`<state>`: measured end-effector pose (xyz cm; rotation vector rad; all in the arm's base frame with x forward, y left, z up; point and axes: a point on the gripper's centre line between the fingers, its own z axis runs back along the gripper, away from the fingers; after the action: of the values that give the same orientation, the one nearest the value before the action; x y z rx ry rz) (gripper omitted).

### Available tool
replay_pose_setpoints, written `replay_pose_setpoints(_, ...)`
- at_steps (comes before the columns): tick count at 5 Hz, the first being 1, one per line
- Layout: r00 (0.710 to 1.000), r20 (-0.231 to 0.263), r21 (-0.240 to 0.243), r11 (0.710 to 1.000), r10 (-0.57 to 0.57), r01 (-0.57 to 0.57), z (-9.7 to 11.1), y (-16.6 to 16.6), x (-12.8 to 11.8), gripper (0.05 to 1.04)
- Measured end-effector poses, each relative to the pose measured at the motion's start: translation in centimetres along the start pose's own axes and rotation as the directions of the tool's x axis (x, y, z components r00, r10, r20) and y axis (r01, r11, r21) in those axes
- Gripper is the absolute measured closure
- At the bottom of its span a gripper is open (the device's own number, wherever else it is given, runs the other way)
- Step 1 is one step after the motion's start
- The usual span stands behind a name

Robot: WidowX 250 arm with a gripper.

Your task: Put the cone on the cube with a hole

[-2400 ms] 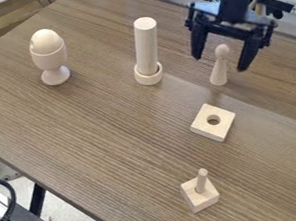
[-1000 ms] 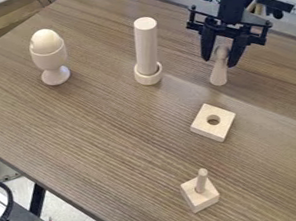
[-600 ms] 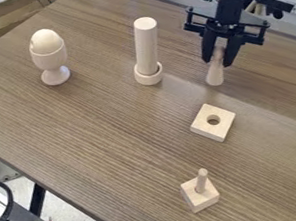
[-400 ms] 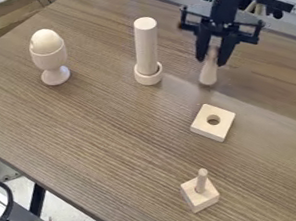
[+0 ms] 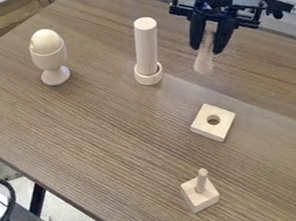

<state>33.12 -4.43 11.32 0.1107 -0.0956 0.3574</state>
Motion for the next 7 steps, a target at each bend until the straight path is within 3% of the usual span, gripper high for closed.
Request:
replay_pose_setpoints(1,1.0,0.011,-0.01,1.0,-0.005,0.005,1.0,-0.1,-1.9,0.749)
replay_pose_setpoints(2,1.0,0.002,-0.008,1.0,-0.008,0.008,0.6,-0.3,-3.4,0.749)
replay_pose_setpoints(4,0.999,0.018,-0.025,0.999,-0.026,0.027,0.3,-1.0,-3.6,0.749)
replay_pose_setpoints(7,0.999,-0.023,0.005,1.0,-0.031,0.031,-1.3,-1.2,-4.4,0.749)
